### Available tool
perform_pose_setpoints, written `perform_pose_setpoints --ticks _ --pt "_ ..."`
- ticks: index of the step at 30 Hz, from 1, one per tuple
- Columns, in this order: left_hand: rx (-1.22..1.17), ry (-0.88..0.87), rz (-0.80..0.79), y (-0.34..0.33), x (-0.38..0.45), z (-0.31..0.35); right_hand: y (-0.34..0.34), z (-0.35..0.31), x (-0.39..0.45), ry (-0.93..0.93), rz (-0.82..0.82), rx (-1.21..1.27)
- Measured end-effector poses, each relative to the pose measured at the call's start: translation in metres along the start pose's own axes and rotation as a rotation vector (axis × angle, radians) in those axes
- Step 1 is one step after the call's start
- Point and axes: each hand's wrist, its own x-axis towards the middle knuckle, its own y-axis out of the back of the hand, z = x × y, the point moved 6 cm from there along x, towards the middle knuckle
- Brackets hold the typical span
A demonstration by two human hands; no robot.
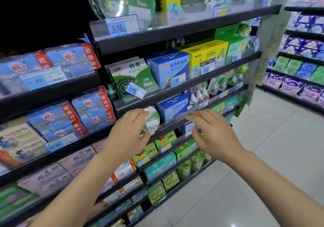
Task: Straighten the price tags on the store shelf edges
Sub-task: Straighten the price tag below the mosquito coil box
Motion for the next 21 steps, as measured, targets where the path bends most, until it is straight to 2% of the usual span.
perform_pose_setpoints --ticks 9,13,21 --pt "0.007 0.134 -0.048 -0.032 0.031 -0.050 -0.050 0.040 0.047 0.027 -0.048 0.057" --pt "0.057 0.142 0.033 -0.032 0.040 -0.071 -0.066 0.055 0.069 0.068 -0.056 0.074" --pt "0.090 0.184 0.084 -0.035 0.045 -0.085 -0.100 0.050 0.114 0.170 -0.073 0.179"
